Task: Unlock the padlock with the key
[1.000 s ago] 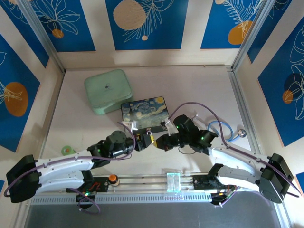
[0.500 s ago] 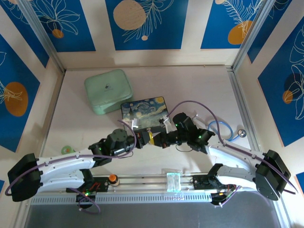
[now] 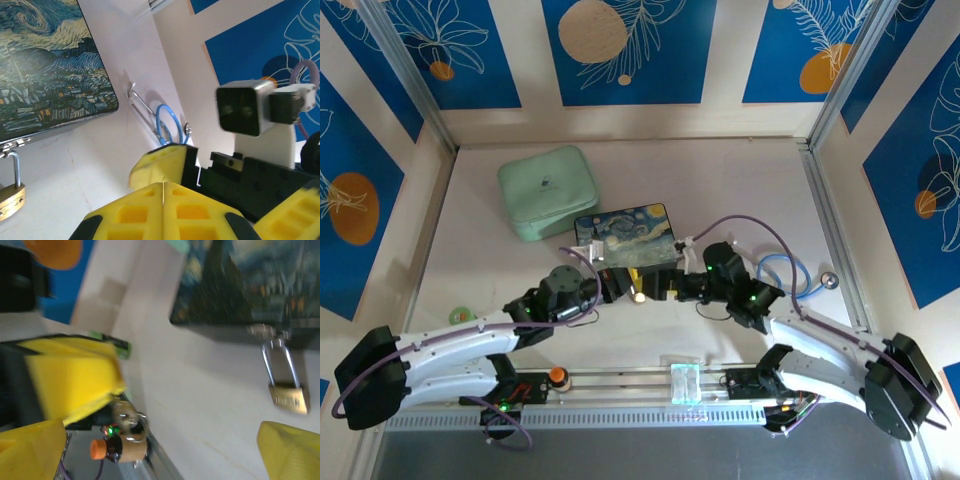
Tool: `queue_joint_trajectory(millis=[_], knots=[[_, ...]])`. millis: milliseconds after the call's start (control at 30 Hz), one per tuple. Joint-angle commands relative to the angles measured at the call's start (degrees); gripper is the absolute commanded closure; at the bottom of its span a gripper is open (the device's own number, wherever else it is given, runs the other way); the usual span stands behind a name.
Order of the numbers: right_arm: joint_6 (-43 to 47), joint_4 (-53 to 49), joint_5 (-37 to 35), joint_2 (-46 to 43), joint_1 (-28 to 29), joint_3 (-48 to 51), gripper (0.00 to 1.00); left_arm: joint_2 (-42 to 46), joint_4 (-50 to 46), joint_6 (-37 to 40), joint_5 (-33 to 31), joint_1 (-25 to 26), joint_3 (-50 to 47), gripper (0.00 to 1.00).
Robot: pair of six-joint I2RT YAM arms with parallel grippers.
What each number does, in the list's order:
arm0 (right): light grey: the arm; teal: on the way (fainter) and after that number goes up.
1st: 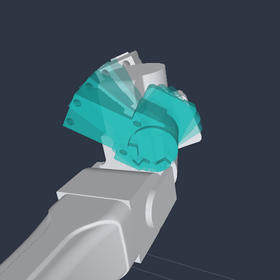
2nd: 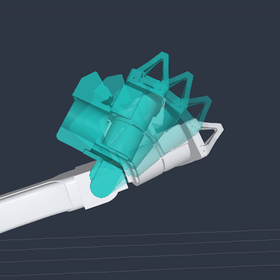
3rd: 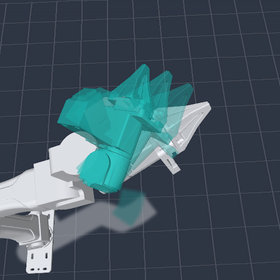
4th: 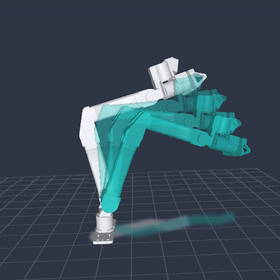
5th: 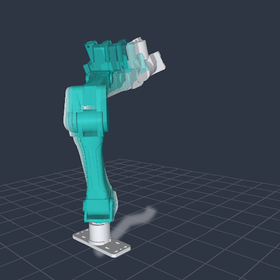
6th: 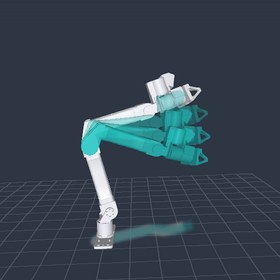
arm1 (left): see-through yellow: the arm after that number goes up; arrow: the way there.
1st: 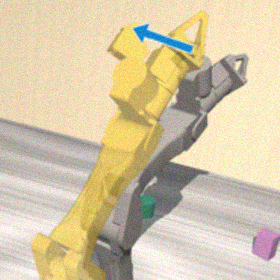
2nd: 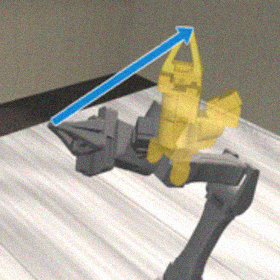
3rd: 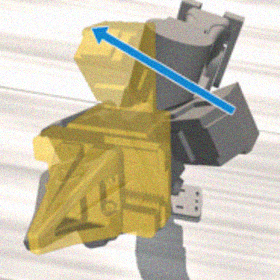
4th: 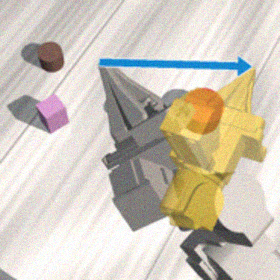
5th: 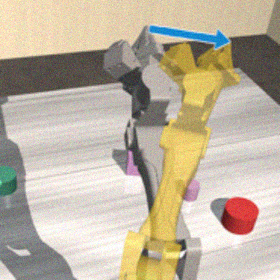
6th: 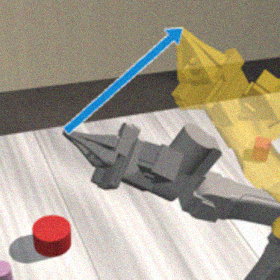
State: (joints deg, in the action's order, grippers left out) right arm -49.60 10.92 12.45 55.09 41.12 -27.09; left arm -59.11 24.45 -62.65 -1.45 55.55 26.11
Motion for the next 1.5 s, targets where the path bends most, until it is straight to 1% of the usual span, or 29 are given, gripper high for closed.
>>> queue_joint_trajectory(millis=[0, 33, 67, 100, 200, 300, 333, 367, 500, 567, 667, 800, 867, 933, 1000, 1100, 1233, 1333, 1467], knots=[[-5.36, 15.27, 2.11, -1.5, -2.77, 2.15, 0.02, -1.06, 4.51, -2.79, 2.67, -0.55, 1.97, 1.0], [-6.06, 17.19, 2.84, -1.12, -3.23, 2.24, 0.03, -1.33, 5.19, -3.31, 2.68, -0.62, 2.33, 1.0], [-6.5, 18.68, 3.74, -0.42, -3.53, 2.17, 0.08, -1.59, 6.28, -3.71, 2.68, -0.62, 2.6, 1.0], [-6.63, 19.27, 4.69, 0.35, -3.45, 1.73, 0.15, -1.81, 7.04, -4.17, 2.68, -0.7, 3.07, 1.0], [-7.15, 21.85, 7.52, 2.62, -3.15, 1.44, 0.29, -2.56, 9.04, -5.1, 3.36, -0.87, 4.56, 1.0], [-10.02, 28.49, 8.38, 3.9, -3.58, 3.68, 0.41, -3.32, 9.69, -5.34, 4.09, -0.88, 6.04, 1.0], [-10.97, 30.5, 8.37, 4.14, -3.82, 4.65, 0.46, -3.61, 10.78, -5.82, 3.81, -0.81, 5.87, 1.0], [-11.8, 31.8, 8.51, 4.07, -4.26, 5.38, 0.5, -4.02, 12.44, -6.43, 3.45, -0.75, 5.36, 1.0], [-13.37, 34.31, 9.87, 4.06, -5.6, 7.13, 0.59, -6.23, 17.89, -9.15, 2.69, -0.88, 3.78, 1.0], [-13.8, 34.24, 11.25, 4.15, -5.64, 7.14, 0.6, -6.63, 17.24, -9.42, 2.89, -0.8, 4.63, 1.0], [-14.76, 34.69, 11.31, 3.5, -5.62, 8.28, 0.63, -5.81, 15.46, -8.33, 3.13, -0.53, 5.96, 1.0], [-14.95, 34.51, 11.05, 1.92, -6.21, 9.7, 0.63, -2.86, 11.46, -7.1, 0.92, -0.7, 6.02, 1.0], [-15.34, 34.44, 11.09, 1.11, -6.54, 10.04, 0.6, -2.24, 10.73, -6.91, 0.57, -0.71, 5.93, 1.0], [-15.52, 34.01, 11.41, 0.56, -6.67, 9.91, 0.54, -2.49, 12.01, -7.61, 0.83, -0.78, 5.59, 1.0], [-15.44, 33.47, 11.72, 0.33, -6.68, 9.61, 0.53, -2.81, 13.36, -8.3, 0.93, -0.83, 5.19, 1.0], [-15.58, 34.77, 11.65, 0.71, -6.5, 9.67, 0.55, -3.42, 14.23, -8.44, 1.28, -0.88, 5.18, 1.0], [-17.28, 38.29, 12.86, 2.26, -6.34, 9.6, 0.62, -4.12, 15.65, -8.71, 1.62, -0.88, 4.92, 1.0], [-18.23, 41.69, 13.2, 3.81, -6.32, 10.12, 0.73, -5.09, 17.13, -9.14, 2.45, -0.88, 4.83, 1.0], [-18.51, 42.77, 13.35, 5.13, -6.23, 9.78, 0.74, -5.68, 17.92, -9.58, 2.77, -0.88, 4.82, 1.0]])
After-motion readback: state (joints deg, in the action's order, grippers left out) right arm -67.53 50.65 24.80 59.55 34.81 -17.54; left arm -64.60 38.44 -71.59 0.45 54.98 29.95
